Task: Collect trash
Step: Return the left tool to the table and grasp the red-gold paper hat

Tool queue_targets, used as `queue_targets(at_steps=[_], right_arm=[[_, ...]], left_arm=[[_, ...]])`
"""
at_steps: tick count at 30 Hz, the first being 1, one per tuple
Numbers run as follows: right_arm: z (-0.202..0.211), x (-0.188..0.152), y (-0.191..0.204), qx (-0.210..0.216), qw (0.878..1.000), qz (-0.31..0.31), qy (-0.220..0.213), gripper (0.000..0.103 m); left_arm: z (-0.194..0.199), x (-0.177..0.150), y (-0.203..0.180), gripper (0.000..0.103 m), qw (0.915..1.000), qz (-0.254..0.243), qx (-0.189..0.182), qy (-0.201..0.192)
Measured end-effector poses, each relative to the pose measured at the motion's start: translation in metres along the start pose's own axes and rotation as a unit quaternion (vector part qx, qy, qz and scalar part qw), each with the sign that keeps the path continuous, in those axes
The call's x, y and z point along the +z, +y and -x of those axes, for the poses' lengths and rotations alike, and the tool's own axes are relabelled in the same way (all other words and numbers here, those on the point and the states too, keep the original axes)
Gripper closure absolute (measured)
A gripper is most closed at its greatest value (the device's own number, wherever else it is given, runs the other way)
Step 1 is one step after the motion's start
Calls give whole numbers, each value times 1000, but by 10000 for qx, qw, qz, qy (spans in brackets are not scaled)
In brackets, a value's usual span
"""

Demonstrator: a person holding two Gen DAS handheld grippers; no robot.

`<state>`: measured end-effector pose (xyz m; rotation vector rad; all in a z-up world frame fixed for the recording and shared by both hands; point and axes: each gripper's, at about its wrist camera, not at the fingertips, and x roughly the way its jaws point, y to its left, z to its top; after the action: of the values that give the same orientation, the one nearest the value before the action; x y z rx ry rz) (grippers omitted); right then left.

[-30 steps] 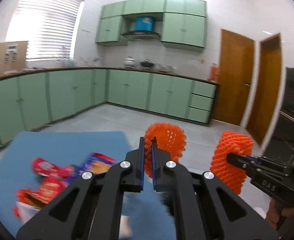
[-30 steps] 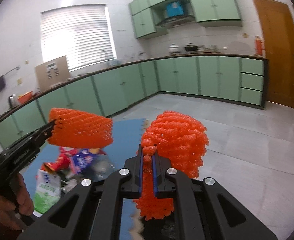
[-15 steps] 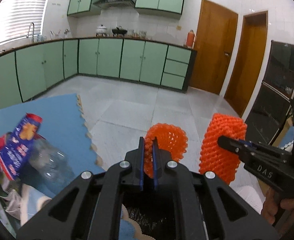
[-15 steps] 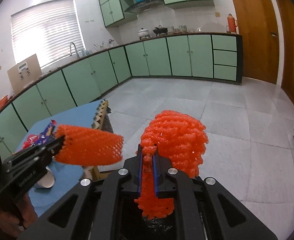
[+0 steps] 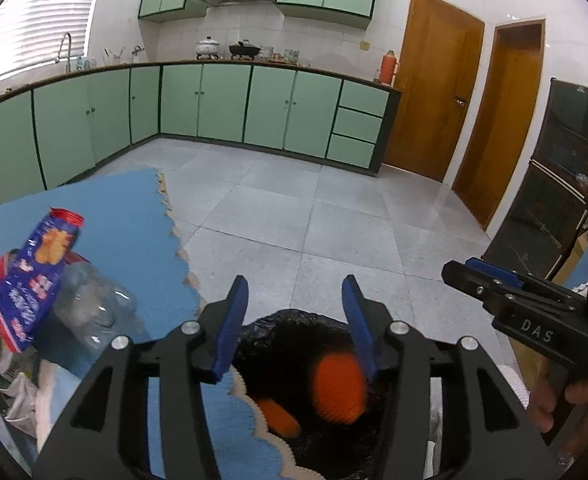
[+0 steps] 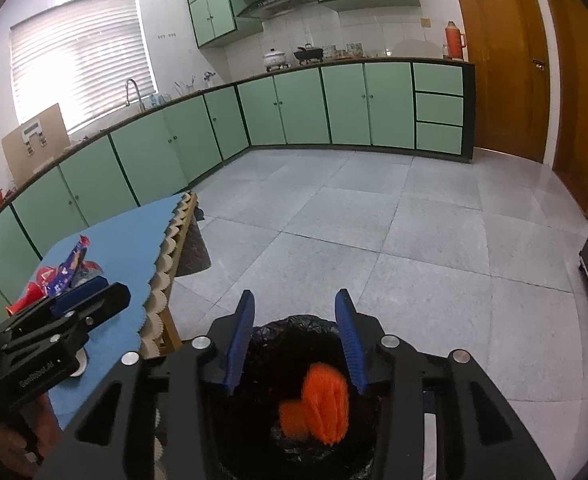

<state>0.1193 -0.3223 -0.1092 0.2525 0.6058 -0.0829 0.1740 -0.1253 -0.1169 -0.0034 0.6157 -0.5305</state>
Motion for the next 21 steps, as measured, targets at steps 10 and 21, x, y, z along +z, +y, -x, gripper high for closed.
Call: queue_targets(at_steps=[10, 21], right_arm=[[18, 13, 40, 293, 9986, 156, -409, 20], [11, -5, 132, 1259, 9893, 648, -366, 15]], left_arm=[[76, 5, 52, 25, 9923, 69, 1069, -616], [170, -40, 141, 20, 9514, 394, 2989, -631]])
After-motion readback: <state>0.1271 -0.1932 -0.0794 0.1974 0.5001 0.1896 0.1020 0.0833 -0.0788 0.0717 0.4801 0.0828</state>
